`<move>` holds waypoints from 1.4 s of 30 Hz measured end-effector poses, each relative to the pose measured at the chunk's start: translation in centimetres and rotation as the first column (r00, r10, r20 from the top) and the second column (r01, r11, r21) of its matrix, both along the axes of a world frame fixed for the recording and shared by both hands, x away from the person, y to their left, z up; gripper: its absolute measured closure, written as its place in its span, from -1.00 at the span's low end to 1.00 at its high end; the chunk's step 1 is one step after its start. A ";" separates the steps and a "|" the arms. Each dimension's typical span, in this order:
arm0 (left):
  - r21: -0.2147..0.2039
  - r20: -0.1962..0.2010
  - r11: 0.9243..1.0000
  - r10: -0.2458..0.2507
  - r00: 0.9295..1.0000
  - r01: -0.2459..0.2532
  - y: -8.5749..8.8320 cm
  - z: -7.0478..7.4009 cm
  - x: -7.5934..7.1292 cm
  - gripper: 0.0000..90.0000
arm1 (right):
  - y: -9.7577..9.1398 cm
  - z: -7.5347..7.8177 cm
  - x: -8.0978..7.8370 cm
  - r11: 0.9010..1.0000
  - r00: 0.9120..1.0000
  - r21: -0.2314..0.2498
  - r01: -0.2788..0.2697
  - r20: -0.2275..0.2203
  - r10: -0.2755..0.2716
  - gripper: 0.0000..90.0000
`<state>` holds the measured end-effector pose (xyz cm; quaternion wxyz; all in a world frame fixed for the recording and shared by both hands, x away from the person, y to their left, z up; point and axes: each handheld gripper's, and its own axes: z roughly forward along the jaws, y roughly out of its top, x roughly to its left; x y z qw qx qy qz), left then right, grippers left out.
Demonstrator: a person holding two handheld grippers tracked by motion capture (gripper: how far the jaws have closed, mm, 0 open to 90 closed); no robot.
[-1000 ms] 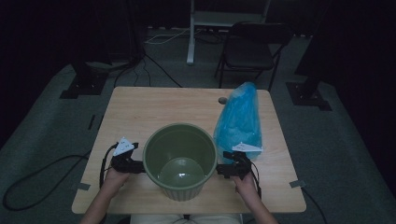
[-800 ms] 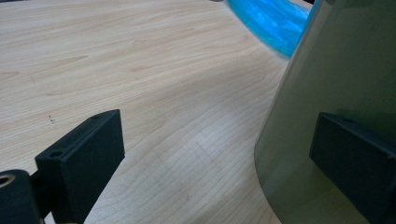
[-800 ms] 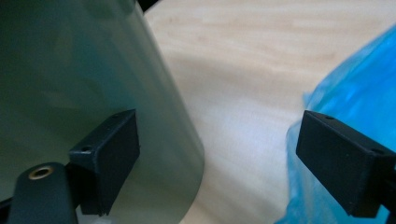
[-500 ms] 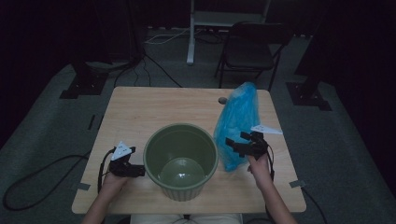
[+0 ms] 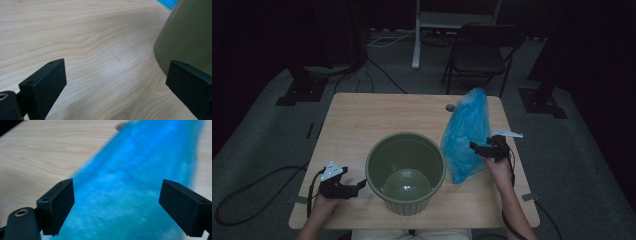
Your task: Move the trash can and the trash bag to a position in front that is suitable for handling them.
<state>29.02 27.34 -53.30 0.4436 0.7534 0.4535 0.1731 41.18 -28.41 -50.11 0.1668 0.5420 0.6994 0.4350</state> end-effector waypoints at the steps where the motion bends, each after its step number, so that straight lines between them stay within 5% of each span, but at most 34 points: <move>1: 0.002 -0.004 1.000 0.003 1.000 -0.003 0.2 -0.1 -0.1 -0.92 | -0.3 -0.4 0.1 1.000 1.000 -0.009 0.011 -0.012 -0.011 -0.72; 6: 0.005 -0.009 1.000 -0.001 1.000 0.001 0.9 -0.1 -0.8 -0.92 | -2.0 -1.8 0.1 0.999 0.998 -0.010 0.053 -0.036 -0.053 -0.68; 7: 0.002 -0.002 1.000 0.001 1.000 -0.001 1.2 -0.1 -1.0 -0.92 | -2.6 -2.2 0.3 1.000 0.996 0.003 0.024 -0.081 -0.024 -0.38; 16: 0.014 0.000 1.000 0.021 1.000 -0.021 2.7 -0.5 -1.9 -0.92 | -3.0 -3.7 0.7 0.994 0.990 -0.077 0.073 -0.112 -0.081 -0.08; 19: 0.001 -0.001 0.999 0.036 0.999 -0.036 3.1 -0.7 -2.2 -0.92 | -2.9 -4.1 0.6 0.994 0.990 -0.082 0.074 -0.114 -0.083 0.32; 20: -0.008 0.003 0.999 0.043 0.999 -0.043 3.2 -0.7 -2.3 -0.92 | -2.6 -4.1 0.5 0.994 0.990 -0.087 0.059 -0.121 -0.070 0.68; 23: -0.007 0.011 0.999 0.047 0.999 -0.047 3.1 -0.6 -2.3 -0.92 | -1.7 -4.1 0.3 0.995 0.991 -0.095 0.043 -0.124 -0.055 1.00; 29: -0.015 0.031 0.999 0.045 0.999 -0.044 2.9 -0.4 -2.3 -0.92 | -0.2 -3.6 0.2 0.995 0.994 -0.081 0.053 -0.086 -0.060 1.00; 35: -0.014 0.045 0.999 0.047 0.998 -0.047 2.6 -0.3 -2.2 -0.92 | 1.2 -2.9 0.8 0.989 0.989 -0.044 0.140 -0.035 -0.142 1.00; 39: -0.012 0.043 0.999 0.043 0.998 -0.042 2.6 -0.3 -2.3 -0.92 | 1.7 -3.4 1.1 0.981 0.979 -0.009 0.195 -0.065 -0.196 1.00; 42: -0.011 0.046 0.999 0.045 0.998 -0.044 2.6 -0.2 -2.3 -0.92 | 2.4 -3.8 0.5 0.982 0.979 -0.042 0.186 -0.082 -0.189 1.00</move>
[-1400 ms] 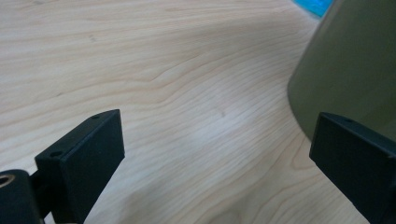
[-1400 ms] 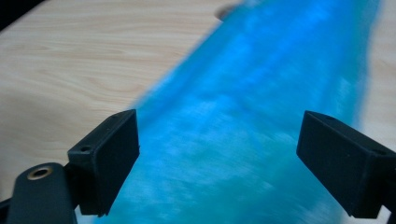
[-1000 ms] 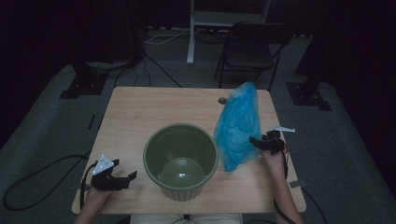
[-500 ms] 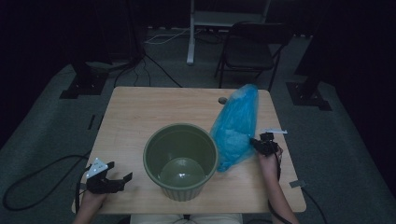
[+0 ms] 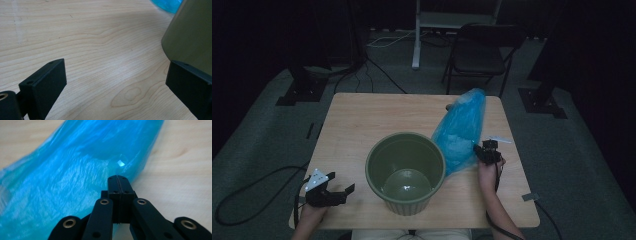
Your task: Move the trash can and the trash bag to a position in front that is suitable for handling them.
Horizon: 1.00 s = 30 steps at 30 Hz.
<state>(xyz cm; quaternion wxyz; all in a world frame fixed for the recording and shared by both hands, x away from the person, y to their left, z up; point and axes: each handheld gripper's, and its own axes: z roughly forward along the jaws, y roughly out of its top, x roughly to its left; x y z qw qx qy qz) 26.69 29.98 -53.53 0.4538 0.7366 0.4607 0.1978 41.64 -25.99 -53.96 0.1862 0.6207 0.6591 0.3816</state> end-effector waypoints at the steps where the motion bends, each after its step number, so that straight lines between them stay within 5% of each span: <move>1: 0.004 0.001 1.000 0.002 1.000 -0.002 0.0 0.0 0.0 -0.92 | 0.2 -0.1 -0.4 1.000 1.000 -0.005 -0.012 -0.006 0.012 1.00; 4: 0.010 0.001 1.000 0.000 1.000 0.000 0.1 0.0 0.0 -0.92 | 0.8 -0.5 -2.2 0.998 0.998 -0.040 -0.057 -0.020 0.056 1.00; 10: 0.019 0.011 1.000 0.001 1.000 -0.001 0.1 0.2 -0.2 -0.92 | 0.8 0.0 -6.3 0.991 0.990 0.005 -0.137 -0.026 0.137 1.00; 17: 0.014 0.010 1.000 0.002 1.000 -0.002 0.3 0.1 -0.3 -0.92 | 0.6 0.4 -11.2 0.978 0.978 0.004 -0.207 -0.031 0.207 0.91; 19: 0.013 0.010 1.000 0.003 1.000 -0.003 0.2 0.1 -0.3 -0.92 | 0.6 0.3 -12.5 0.966 0.965 0.056 -0.253 -0.062 0.256 0.76; 22: 0.015 0.011 1.000 -0.001 1.000 0.001 0.2 0.1 -0.2 -0.92 | 1.2 0.4 -14.1 0.942 0.940 0.069 -0.328 -0.073 0.333 0.43; 23: 0.009 0.011 1.000 -0.003 1.000 0.003 0.1 0.1 -0.1 -0.92 | 1.4 0.7 -14.4 0.941 0.938 0.059 -0.334 -0.072 0.338 0.38; 28: 0.011 0.011 1.000 -0.008 1.000 0.008 0.1 0.1 -0.2 -0.92 | -0.4 3.0 -14.0 0.965 0.966 0.040 -0.258 0.008 0.258 -0.08; 30: 0.005 0.011 1.000 -0.002 1.000 0.002 0.2 0.0 -0.2 -0.92 | -1.4 3.9 -13.1 0.970 0.971 0.038 -0.239 0.012 0.239 -0.14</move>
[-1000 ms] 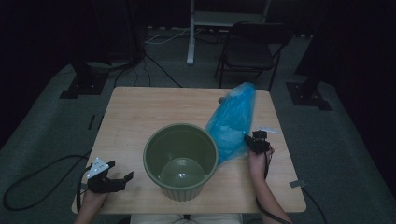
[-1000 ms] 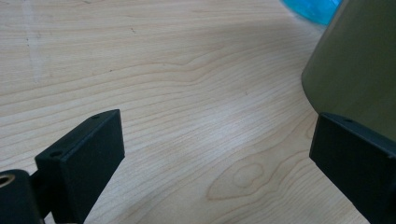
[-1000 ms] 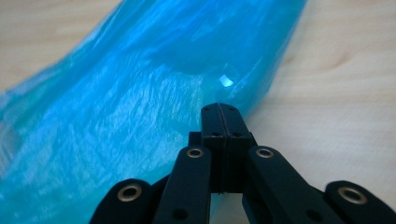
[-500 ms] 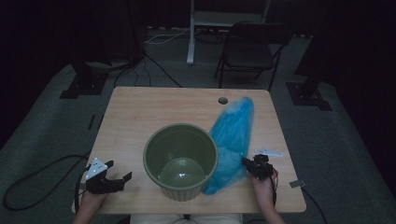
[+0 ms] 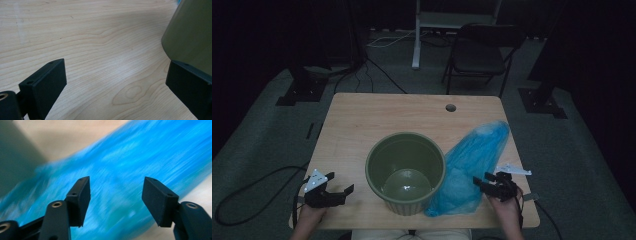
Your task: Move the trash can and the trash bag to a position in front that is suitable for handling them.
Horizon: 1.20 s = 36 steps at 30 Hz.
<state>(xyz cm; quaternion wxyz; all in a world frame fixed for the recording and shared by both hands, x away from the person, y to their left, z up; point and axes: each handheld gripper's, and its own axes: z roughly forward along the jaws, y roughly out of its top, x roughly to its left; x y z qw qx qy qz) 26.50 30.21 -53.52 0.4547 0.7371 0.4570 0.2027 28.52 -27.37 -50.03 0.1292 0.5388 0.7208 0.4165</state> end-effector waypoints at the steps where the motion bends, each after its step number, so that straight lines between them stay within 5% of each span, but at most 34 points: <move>1: -0.001 -0.001 1.000 0.001 1.000 -0.001 0.1 0.0 0.0 -0.92 | -0.4 0.6 0.3 1.000 1.000 0.002 0.016 0.025 -0.016 -0.17; 5: -0.005 -0.002 1.000 -0.005 1.000 0.005 0.0 0.0 0.1 -0.92 | -0.5 1.9 2.9 1.000 0.996 0.017 0.002 0.089 -0.003 -0.36; 9: -0.004 0.001 1.000 -0.007 1.000 0.007 -0.1 0.0 0.0 -0.92 | 2.2 1.0 6.0 0.996 0.994 0.009 -0.088 0.061 0.088 -0.46; 12: -0.001 -0.006 1.000 -0.006 1.000 0.006 0.0 -0.2 0.0 -0.92 | 5.6 -0.1 6.8 0.978 0.978 -0.062 -0.200 0.050 0.204 -0.48; 16: -0.007 -0.002 1.000 -0.007 1.000 0.007 0.0 -0.1 0.0 -0.92 | 8.5 -1.9 7.1 0.950 0.956 -0.121 -0.287 0.033 0.293 -0.48; 20: -0.010 -0.002 1.000 -0.008 1.000 0.008 0.1 -0.1 0.0 -0.92 | 10.0 -3.8 7.1 0.928 0.943 -0.173 -0.330 -0.021 0.331 -0.50; 24: -0.009 -0.002 1.000 -0.006 1.000 0.006 0.1 -0.1 0.0 -0.92 | 10.7 -4.3 6.5 0.901 0.938 -0.283 -0.330 0.006 0.346 -0.46; 25: -0.012 -0.003 1.000 -0.008 1.000 0.008 0.1 -0.1 0.0 -0.92 | 10.7 -4.3 6.5 0.906 0.941 -0.277 -0.320 0.015 0.337 -0.40; 27: -0.012 -0.002 1.000 -0.006 1.000 0.006 0.1 -0.1 0.0 -0.92 | 10.4 -4.3 6.4 0.917 0.948 -0.267 -0.297 0.035 0.317 0.05; 31: -0.012 -0.005 1.000 -0.009 1.000 0.009 0.0 -0.1 0.1 -0.92 | 9.9 -4.2 7.3 0.919 0.949 -0.269 -0.289 0.048 0.312 0.90; 35: -0.020 -0.002 1.000 -0.007 1.000 0.007 0.0 -0.1 0.0 -0.92 | 9.6 -4.0 9.6 0.947 0.979 -0.267 -0.178 0.050 0.199 1.00; 36: -0.020 0.000 1.000 -0.006 1.000 0.006 0.1 0.0 0.0 -0.92 | 9.2 -3.8 10.5 0.963 0.987 -0.238 -0.129 0.062 0.147 1.00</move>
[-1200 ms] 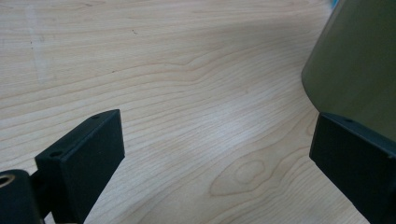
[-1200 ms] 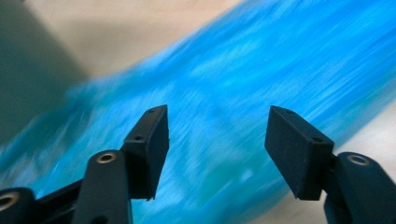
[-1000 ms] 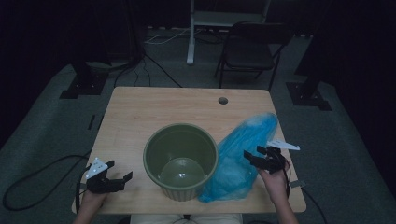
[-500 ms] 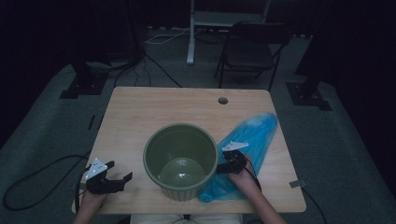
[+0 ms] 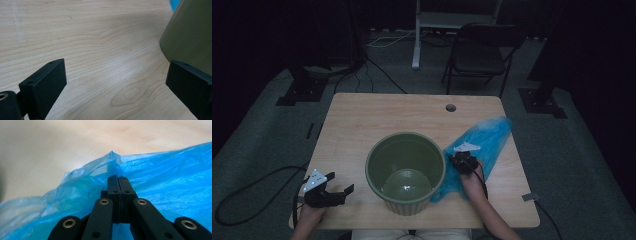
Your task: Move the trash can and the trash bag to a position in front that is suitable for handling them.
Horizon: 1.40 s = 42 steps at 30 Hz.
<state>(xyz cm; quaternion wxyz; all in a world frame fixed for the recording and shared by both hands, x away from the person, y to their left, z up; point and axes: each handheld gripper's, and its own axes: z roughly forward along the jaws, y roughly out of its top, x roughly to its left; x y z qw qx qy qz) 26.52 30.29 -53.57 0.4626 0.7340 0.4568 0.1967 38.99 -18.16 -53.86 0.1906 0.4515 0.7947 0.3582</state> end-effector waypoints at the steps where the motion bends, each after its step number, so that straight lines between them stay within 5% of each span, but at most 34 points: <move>1: -0.001 0.001 1.000 0.000 1.000 0.000 0.1 0.0 0.0 -0.92 | -0.2 0.2 0.5 0.999 0.999 0.019 0.033 0.006 -0.033 1.00; 4: -0.003 -0.001 1.000 0.004 1.000 -0.004 0.1 -0.1 0.0 -0.92 | -0.9 1.6 2.4 0.984 0.989 0.108 0.145 0.026 -0.148 1.00; 8: -0.001 0.006 1.000 0.001 1.000 -0.001 0.1 0.0 0.0 -0.92 | -0.5 3.1 4.9 0.948 0.971 0.213 0.237 -0.011 -0.240 1.00; 10: 0.000 0.013 1.000 0.002 1.000 -0.002 0.1 0.1 -0.1 -0.92 | 0.1 3.3 5.8 0.940 0.970 0.243 0.241 -0.028 -0.241 0.98; 12: -0.007 0.013 1.000 0.007 1.000 -0.007 0.2 0.1 -0.1 -0.92 | 0.7 3.4 6.6 0.922 0.979 0.330 0.203 -0.054 -0.196 0.57; 14: -0.007 0.013 1.000 0.008 1.000 -0.007 0.3 0.1 -0.2 -0.92 | 1.3 3.8 6.8 0.918 0.986 0.362 0.164 -0.044 -0.158 0.30; 19: -0.011 0.012 1.000 0.011 1.000 -0.011 0.5 0.1 -0.1 -0.92 | 0.4 4.8 6.1 0.935 0.988 0.324 0.146 0.007 -0.157 0.03; 24: -0.008 0.015 1.000 0.005 1.000 -0.005 0.4 0.2 -0.2 -0.92 | -4.4 5.2 5.8 0.943 0.971 0.249 0.221 0.030 -0.236 -0.13; 30: -0.011 0.010 1.000 0.003 1.000 -0.003 0.3 -0.1 -0.1 -0.92 | -11.1 3.0 6.1 0.905 0.920 0.170 0.390 -0.028 -0.391 -0.22; 33: -0.010 0.010 1.000 0.001 1.000 -0.001 0.3 -0.1 -0.1 -0.92 | -12.3 1.3 6.4 0.898 0.908 0.129 0.420 -0.062 -0.415 -0.22; 37: -0.012 0.014 1.000 0.002 1.000 -0.002 0.3 -0.1 -0.2 -0.92 | -11.8 -0.5 6.4 0.905 0.907 0.065 0.420 -0.064 -0.416 -0.20; 39: -0.012 0.014 1.000 0.004 1.000 -0.004 0.4 -0.1 -0.2 -0.92 | -11.1 -0.6 6.1 0.913 0.913 -0.009 0.407 -0.014 -0.407 0.15; 42: -0.013 0.012 1.000 0.003 1.000 -0.003 0.4 -0.2 -0.2 -0.92 | -10.5 -0.7 5.5 0.928 0.928 -0.008 0.372 0.014 -0.372 0.69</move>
